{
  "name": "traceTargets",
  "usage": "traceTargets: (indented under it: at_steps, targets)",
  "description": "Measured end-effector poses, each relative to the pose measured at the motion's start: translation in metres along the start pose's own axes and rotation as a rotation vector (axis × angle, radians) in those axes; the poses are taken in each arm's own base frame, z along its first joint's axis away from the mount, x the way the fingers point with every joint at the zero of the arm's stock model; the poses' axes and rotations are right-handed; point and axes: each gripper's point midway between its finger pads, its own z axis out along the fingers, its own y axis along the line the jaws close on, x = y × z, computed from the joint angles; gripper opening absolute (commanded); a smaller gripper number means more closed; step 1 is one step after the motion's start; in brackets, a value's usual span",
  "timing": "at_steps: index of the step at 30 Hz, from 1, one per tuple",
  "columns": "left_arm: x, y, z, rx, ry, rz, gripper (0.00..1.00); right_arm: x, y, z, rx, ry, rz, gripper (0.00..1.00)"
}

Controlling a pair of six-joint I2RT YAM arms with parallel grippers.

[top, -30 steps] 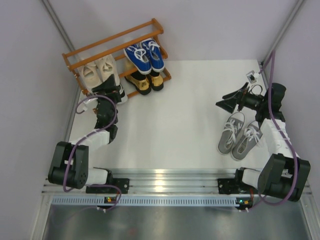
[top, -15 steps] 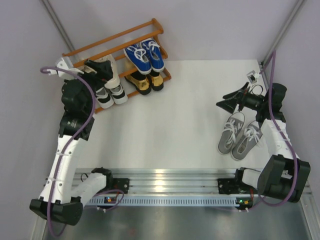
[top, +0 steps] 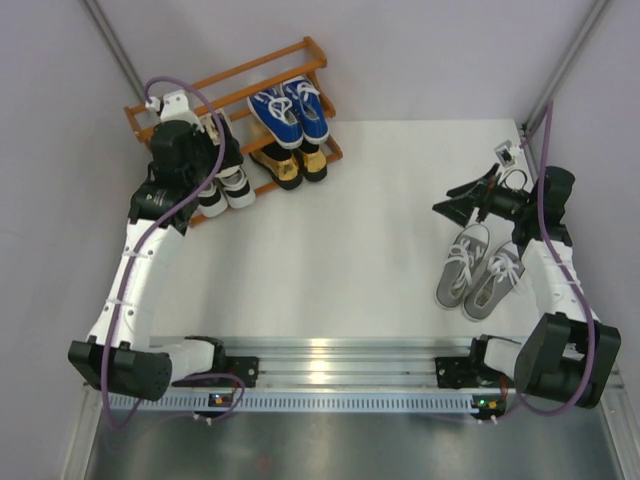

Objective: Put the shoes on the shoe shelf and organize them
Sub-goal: Place the shoe at the shoe shelf.

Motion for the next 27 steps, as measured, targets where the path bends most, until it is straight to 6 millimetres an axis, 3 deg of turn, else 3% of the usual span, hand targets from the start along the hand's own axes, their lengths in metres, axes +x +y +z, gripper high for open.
traceTargets:
  at_steps: [4, 6, 10, 17, 23, 27]
  targets:
    - [0.006, 0.001, 0.004, 0.001, 0.025, 0.032, 0.92, 0.000, -0.001, 0.000, 0.003, -0.001, -0.007, 0.99]
    - [0.005, 0.002, 0.007, 0.002, 0.026, 0.039, 0.85, 0.000, -0.001, 0.000, 0.003, -0.001, -0.010, 0.99]
    - [0.010, 0.005, 0.022, 0.013, 0.053, 0.041, 0.56, 0.000, -0.002, 0.000, 0.007, 0.000, -0.016, 0.99]
    - [0.049, 0.007, 0.055, 0.105, 0.188, 0.031, 0.21, 0.002, -0.002, 0.000, 0.008, 0.004, -0.012, 0.99]
    - [0.072, -0.004, 0.069, 0.204, 0.248, 0.090, 0.16, 0.003, -0.004, 0.000, 0.015, 0.005, -0.017, 0.99]
    - [0.086, 0.000, 0.082, 0.235, 0.272, 0.196, 0.15, 0.003, -0.005, 0.000, 0.017, 0.006, -0.021, 0.99]
